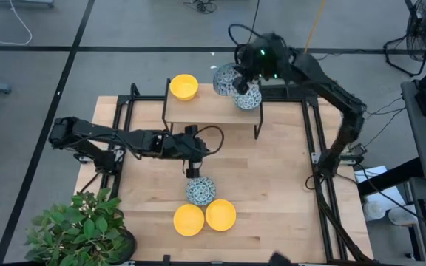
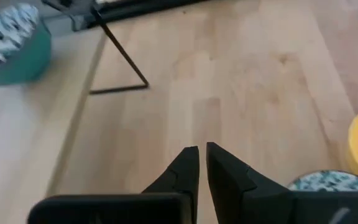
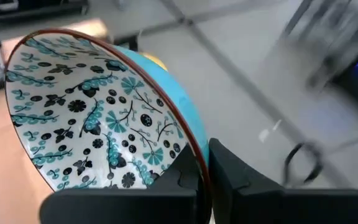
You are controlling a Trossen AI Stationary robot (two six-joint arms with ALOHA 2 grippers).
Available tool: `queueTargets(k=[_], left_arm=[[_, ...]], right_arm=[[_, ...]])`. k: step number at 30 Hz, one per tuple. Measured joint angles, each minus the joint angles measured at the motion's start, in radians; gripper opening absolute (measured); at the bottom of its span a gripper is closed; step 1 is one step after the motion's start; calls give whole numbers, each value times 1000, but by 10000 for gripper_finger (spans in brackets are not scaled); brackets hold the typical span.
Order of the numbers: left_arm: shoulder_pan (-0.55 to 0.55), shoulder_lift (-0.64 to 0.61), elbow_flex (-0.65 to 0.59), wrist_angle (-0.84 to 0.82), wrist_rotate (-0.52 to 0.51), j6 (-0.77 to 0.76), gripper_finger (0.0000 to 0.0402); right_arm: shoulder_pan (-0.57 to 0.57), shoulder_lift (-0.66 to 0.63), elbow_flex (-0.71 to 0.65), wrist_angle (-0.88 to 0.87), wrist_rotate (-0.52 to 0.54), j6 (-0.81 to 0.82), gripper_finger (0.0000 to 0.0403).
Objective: Pick & Place Mini bowls
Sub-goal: Stack the left blue bowl on top of the blue bowl on the shelf
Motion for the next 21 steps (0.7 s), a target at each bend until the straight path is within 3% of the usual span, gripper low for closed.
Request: queueTargets(k=[6,9,15,21], left_arm=[[7,0,-44,-1,19,-28,7],[7,0,-62,-4,19,-37,4],[7,0,-64,-8,15,-44,32],[8,0,-64,-6,15,-40,53]], right_arm=[[-209,103,79,-194,-343,119,3],[-291,129,78,-259,-448,144,3],[-385,129,78,-364,-477,159,8],[-408,129,58,-440,-473,143,3]])
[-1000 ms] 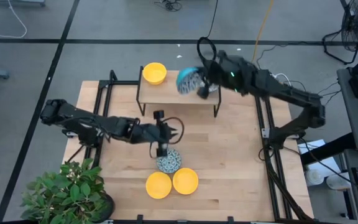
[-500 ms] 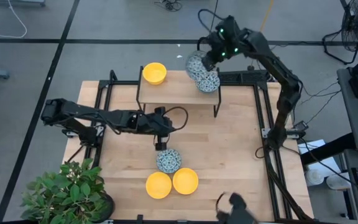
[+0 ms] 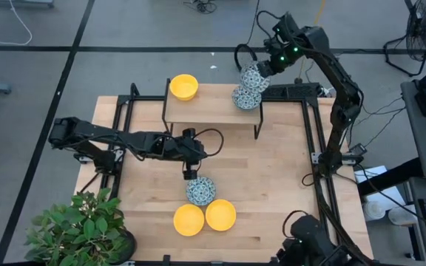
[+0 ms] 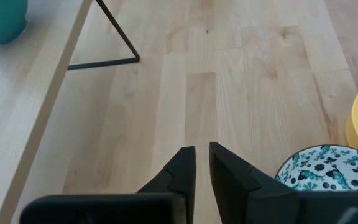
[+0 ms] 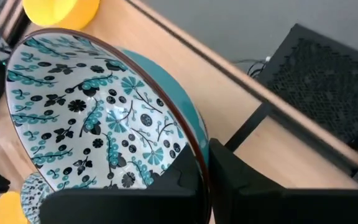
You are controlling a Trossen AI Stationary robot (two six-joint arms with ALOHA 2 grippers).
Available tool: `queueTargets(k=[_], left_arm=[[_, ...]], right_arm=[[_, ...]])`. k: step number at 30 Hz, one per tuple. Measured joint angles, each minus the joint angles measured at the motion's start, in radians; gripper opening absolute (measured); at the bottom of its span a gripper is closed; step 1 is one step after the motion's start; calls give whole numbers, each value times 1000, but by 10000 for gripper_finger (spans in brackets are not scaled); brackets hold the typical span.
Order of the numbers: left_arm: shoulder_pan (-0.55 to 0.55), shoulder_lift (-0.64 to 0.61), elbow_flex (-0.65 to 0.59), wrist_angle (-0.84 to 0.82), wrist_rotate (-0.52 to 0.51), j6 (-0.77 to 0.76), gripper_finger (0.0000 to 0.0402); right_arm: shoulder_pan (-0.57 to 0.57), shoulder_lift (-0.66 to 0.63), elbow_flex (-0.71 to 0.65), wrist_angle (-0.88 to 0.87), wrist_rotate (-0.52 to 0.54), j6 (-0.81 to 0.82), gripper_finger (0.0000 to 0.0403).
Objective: Pick & Place Mini bowls
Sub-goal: Stack the left blue bowl on top of the blue bowl on the shelf
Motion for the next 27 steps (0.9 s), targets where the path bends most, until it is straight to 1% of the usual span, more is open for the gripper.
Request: queueTargets(k=[5,8,13,23,27], left_arm=[[1,0,0,4,0,-6,57],[0,0,0,4,0,-11,52],[1,0,0,4,0,-14,40],[0,0,0,4,0,-21,21],[0,0,0,4,-1,-41,11]], right_arm=[[21,1,-67,-10,8,0,3],[41,2,-114,15,55,3,3],[67,2,-160,57,51,3,3],[99,2,-210,97,53,14,4],[99,2,-233,120,54,14,17]])
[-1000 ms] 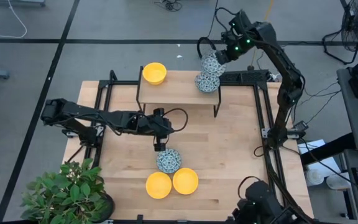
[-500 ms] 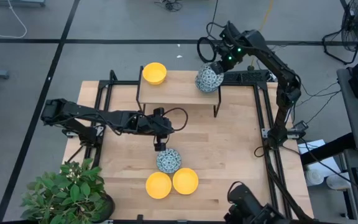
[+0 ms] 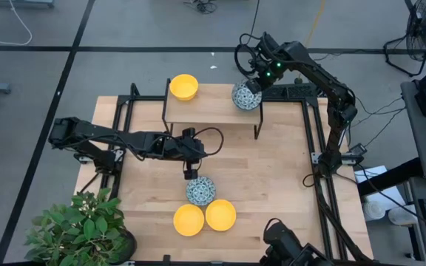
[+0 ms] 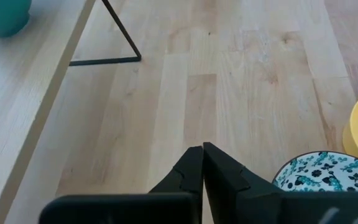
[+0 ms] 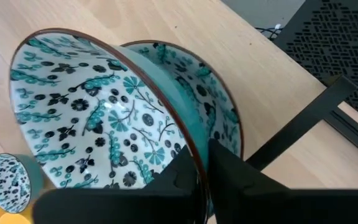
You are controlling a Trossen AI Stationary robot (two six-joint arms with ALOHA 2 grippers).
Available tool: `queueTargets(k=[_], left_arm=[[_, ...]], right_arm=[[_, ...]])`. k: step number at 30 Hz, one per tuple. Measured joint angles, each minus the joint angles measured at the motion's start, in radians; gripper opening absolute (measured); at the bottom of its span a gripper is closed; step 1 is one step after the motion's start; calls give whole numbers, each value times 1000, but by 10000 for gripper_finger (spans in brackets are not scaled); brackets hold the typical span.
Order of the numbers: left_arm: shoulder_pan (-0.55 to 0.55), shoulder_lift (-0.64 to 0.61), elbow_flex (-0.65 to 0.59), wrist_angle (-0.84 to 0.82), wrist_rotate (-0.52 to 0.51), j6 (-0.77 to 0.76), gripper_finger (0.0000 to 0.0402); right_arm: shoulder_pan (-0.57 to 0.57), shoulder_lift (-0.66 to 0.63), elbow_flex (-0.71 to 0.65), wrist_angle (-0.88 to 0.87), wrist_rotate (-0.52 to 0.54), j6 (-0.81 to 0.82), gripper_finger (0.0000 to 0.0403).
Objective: Pick & Place Mini bowls
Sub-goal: Stack the left blue bowl on top of the blue bowl on the shelf
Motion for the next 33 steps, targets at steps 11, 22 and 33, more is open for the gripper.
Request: queueTargets(k=[11,22,33], left_arm=[[0,0,0,0,0,-3,28],[0,0,0,-1,0,-18,52],[0,0,0,-1,0,-18,31]], right_arm=[[0,-1,-12,2,1,-7,74],[0,-27,-12,66,0,-12,101],[-2,-172,-12,238,56,-24,121]])
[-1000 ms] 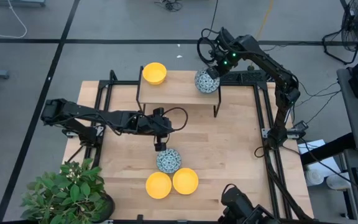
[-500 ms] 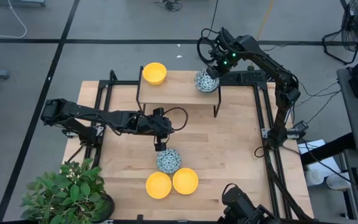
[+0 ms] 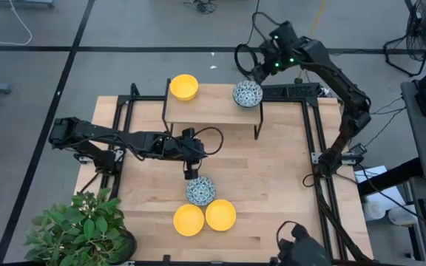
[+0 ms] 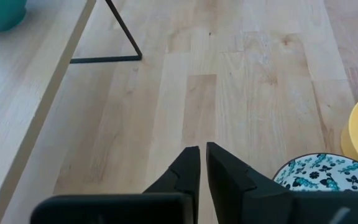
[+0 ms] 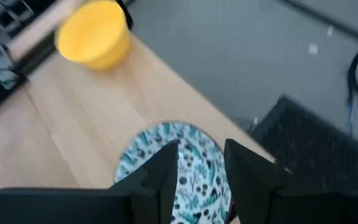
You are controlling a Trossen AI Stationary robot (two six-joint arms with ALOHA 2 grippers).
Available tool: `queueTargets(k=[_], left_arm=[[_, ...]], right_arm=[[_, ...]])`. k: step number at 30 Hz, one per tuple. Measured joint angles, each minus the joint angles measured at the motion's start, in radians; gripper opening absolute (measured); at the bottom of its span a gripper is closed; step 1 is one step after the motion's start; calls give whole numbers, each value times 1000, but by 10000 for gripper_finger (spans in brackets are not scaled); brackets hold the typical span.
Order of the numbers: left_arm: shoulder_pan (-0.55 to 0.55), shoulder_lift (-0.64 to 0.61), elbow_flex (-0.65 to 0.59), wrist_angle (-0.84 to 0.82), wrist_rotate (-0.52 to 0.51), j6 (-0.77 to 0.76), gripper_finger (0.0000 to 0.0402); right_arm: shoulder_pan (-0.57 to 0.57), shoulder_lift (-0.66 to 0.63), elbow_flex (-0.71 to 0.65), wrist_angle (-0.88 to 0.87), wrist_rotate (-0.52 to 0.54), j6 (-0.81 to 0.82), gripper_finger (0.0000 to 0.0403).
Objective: Pick & Place Mini bowls
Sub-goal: Stack the left blue bowl on top of the blue bowl on the shelf, then stack the right yellow bowl on top of the yellow bowl on the shelf
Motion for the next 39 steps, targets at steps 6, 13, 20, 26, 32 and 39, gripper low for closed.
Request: queueTargets(k=[6,13,20,26,32,39], left_arm=[[0,0,0,0,1,-7,36],[0,0,0,-4,2,-71,31],[-3,2,-19,-16,35,-191,20],[-9,2,-19,-128,226,-196,4],[-18,2,-20,-246,254,-294,18],[-47,2,-20,-262,254,-338,47]], right_arm=[[28,-63,0,37,-4,-15,114],[85,-106,0,15,-5,-17,112],[226,-157,-37,-4,-7,-39,110],[353,-239,-185,118,-7,-67,109],[452,-367,-464,382,-7,-91,110],[571,-536,-750,572,-6,-96,109]])
